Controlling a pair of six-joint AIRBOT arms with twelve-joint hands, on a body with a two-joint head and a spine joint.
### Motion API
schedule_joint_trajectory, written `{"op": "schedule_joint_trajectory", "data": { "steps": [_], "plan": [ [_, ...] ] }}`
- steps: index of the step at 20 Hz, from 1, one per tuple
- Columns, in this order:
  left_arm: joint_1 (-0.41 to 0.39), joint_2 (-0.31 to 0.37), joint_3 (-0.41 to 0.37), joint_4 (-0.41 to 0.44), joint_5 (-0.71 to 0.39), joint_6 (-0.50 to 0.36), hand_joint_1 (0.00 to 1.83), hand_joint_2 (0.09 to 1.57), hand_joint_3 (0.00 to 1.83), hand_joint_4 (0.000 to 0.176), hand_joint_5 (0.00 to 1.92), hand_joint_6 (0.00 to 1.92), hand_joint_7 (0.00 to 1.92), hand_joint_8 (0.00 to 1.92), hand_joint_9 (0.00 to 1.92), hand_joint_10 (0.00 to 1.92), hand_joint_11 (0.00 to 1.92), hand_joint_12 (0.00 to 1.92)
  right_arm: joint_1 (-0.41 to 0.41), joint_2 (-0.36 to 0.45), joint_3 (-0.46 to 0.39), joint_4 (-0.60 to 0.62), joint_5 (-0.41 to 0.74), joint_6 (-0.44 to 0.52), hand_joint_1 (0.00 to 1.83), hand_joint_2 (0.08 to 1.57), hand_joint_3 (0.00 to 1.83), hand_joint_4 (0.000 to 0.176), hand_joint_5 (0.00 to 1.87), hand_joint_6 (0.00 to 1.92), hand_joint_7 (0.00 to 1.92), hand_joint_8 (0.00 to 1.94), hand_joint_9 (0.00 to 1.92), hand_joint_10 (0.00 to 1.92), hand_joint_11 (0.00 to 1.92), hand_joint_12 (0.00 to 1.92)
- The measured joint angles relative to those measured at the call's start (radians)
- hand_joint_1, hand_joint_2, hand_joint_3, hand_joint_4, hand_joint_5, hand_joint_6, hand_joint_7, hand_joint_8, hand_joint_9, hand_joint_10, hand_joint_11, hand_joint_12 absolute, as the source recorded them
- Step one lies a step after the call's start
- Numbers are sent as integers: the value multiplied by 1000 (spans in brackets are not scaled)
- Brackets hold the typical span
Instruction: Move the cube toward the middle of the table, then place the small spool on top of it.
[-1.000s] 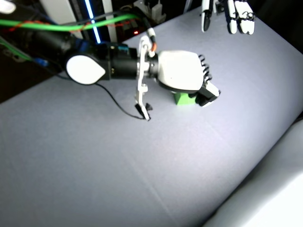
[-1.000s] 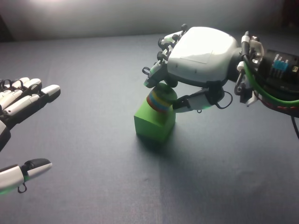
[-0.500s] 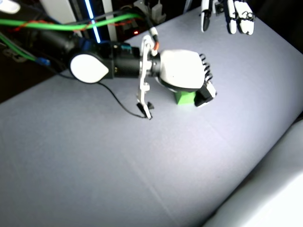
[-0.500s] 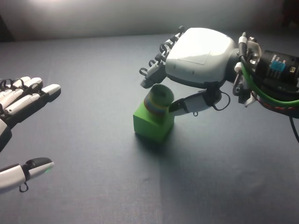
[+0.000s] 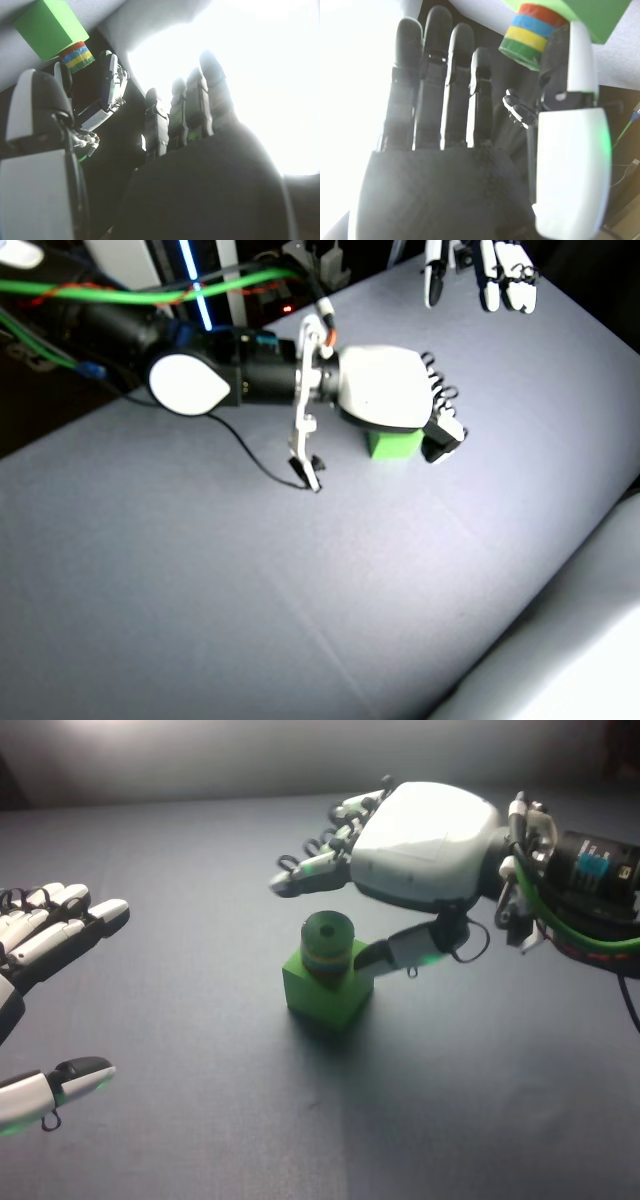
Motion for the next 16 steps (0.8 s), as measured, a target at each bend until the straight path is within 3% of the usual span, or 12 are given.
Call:
{"op": "schedule_joint_trajectory", "data": {
  "steps": [3,5,6,7,8,9,10,12,13,14,15,16],
  "plan": [
    [3,0,-2,0,-29,-7,955,1078,4,97,182,0,98,0,59,0,0,312,-1,109,-80,25,88,0,710,979,13,78,140,0,268,0,389,3,4,1162],
    [13,2,-3,-6,-53,-27,869,1085,3,107,159,0,98,0,68,2,0,347,-45,208,-111,130,228,-4,583,975,3,76,130,0,218,0,251,9,0,866],
    [16,5,-3,-3,-68,-42,878,1085,1,102,145,0,78,0,52,0,0,329,-84,242,-127,179,282,-8,574,950,0,99,100,5,194,4,200,13,0,639],
    [23,10,-3,4,-90,-52,907,1070,0,102,150,3,82,3,54,2,0,323,-143,280,-156,215,341,-9,609,964,2,105,92,3,181,1,183,7,0,511],
    [24,14,-5,10,-108,-69,922,1051,0,98,131,0,72,1,50,0,0,297,-199,309,-188,237,396,-9,704,978,4,91,103,4,170,0,187,6,0,458],
    [24,18,-3,20,-119,-85,903,1029,0,116,96,0,61,0,36,0,0,259,-258,331,-222,261,471,-8,833,966,1,66,141,1,197,0,219,5,0,515],
    [24,18,10,31,-126,-130,848,1028,0,126,35,0,33,0,37,1,0,257,-327,351,-255,302,583,-7,895,989,7,69,109,3,196,0,212,2,0,456],
    [24,4,48,31,-132,-214,752,1011,0,107,40,2,65,3,92,3,0,513,-423,374,-284,388,753,-7,940,998,1,61,182,6,293,6,338,16,79,516],
    [24,0,51,6,-130,-239,710,1016,3,57,29,0,82,8,90,0,0,548,-477,389,-296,457,850,-8,780,1094,0,50,186,1,313,1,383,7,65,616],
    [21,0,51,-7,-124,-239,677,1015,2,38,40,5,88,9,88,0,0,553,-512,402,-306,505,906,-8,786,1131,0,26,195,0,340,0,409,3,32,731],
    [2,-1,55,2,-122,-239,513,1100,15,29,16,0,55,1,102,3,0,520,-557,423,-320,557,980,-8,535,1249,6,2,180,0,401,5,457,8,22,797],
    [-23,-3,60,17,-121,-239,361,1182,22,64,48,7,22,0,70,1,0,362,-587,436,-331,584,1021,-9,313,1318,3,13,218,2,502,9,580,20,155,793]
  ]
}}
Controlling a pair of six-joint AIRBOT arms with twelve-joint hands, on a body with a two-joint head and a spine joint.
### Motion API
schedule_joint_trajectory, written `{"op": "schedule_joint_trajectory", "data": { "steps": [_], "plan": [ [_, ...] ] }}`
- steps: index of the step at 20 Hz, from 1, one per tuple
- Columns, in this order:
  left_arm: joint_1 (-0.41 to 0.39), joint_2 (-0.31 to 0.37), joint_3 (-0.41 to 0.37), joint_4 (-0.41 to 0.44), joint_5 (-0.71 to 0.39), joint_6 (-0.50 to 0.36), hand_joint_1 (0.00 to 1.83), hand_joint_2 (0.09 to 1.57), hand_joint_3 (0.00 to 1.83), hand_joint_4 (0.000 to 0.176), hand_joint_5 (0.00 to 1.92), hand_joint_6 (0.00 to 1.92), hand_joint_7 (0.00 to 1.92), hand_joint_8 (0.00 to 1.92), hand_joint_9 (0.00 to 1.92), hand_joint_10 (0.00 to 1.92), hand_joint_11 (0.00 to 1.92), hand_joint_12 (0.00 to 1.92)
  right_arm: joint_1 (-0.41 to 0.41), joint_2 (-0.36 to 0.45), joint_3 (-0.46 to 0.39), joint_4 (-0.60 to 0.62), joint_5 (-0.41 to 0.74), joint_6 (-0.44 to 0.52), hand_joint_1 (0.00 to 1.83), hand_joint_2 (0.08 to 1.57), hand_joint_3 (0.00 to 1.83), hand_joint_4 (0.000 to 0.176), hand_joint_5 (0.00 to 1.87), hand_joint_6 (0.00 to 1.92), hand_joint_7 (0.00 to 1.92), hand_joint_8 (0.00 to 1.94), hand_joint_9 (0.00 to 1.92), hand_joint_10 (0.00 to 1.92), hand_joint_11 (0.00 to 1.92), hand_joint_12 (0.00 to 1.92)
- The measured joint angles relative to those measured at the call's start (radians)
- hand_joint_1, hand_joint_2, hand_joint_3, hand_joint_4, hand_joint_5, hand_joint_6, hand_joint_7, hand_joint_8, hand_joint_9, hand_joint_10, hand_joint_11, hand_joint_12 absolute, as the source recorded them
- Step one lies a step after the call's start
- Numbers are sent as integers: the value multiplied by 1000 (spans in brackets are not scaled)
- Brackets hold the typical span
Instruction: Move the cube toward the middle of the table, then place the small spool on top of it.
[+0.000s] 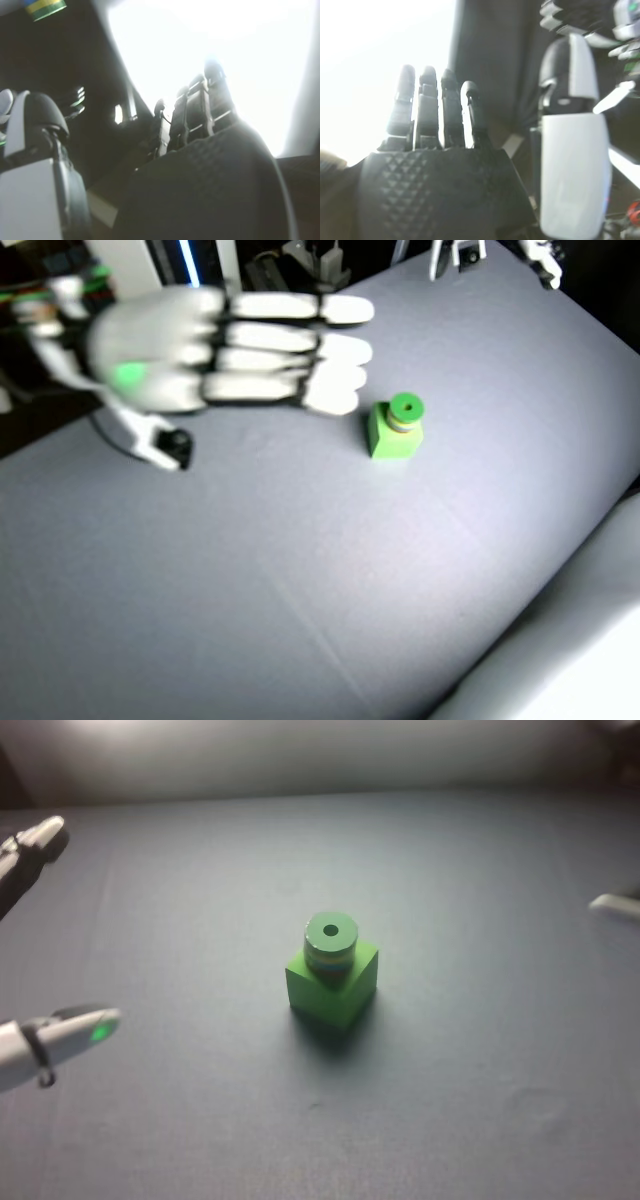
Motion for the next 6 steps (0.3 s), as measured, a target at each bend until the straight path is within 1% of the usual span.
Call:
{"op": "schedule_joint_trajectory", "data": {
  "steps": [1,2,3,4,5,6],
  "plan": [
    [-35,-5,12,27,-1,1,119,1272,16,71,172,16,22,1,67,1,0,171,-38,16,-16,26,52,-2,236,1310,0,8,249,2,557,6,642,16,221,829],
    [-65,-5,13,44,-3,10,217,1196,0,139,325,33,18,0,13,0,0,33,-48,26,-32,34,67,-2,287,1373,14,23,278,7,591,9,707,27,267,850],
    [-92,-4,13,59,-3,31,172,1247,19,108,336,26,3,0,2,0,0,6,-48,29,-34,34,76,-2,325,1414,6,42,529,38,539,1,630,5,166,842],
    [-136,0,13,89,-8,51,211,1303,16,126,372,16,0,0,0,0,0,0,-47,32,-35,10,90,-1,418,1414,0,25,517,12,492,1,536,0,32,829],
    [-161,11,13,124,-11,66,100,1369,33,166,286,11,0,0,0,0,0,0,-47,37,-47,-15,87,-9,642,1289,0,50,590,10,526,4,528,2,51,880],
    [-187,22,13,157,-13,78,91,1422,20,174,270,6,42,3,30,5,0,0,-22,42,-63,-61,77,-43,773,1213,0,46,575,4,435,0,386,0,9,669]
  ]
}}
